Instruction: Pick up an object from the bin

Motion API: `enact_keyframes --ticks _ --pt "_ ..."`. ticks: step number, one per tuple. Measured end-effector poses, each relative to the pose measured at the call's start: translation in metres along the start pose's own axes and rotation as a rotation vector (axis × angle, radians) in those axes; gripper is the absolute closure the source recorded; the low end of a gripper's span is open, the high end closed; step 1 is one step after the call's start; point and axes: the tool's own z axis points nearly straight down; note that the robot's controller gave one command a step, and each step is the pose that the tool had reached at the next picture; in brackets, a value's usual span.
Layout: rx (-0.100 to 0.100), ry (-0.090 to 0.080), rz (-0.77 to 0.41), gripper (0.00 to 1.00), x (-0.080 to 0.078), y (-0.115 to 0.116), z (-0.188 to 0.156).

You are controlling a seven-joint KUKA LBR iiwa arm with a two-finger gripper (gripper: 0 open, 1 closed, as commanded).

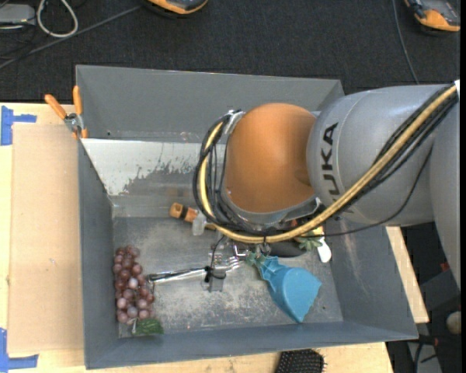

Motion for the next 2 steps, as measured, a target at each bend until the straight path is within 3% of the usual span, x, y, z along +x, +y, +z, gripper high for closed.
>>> enact_keyframes --ticks 1,2 --pt "-0.001 -0.008 0.003 0.00 -0.002 -0.001 -0.004" --pt "-0.001 -0.010 -0.079 0.00 -0.045 -0.026 0.086"
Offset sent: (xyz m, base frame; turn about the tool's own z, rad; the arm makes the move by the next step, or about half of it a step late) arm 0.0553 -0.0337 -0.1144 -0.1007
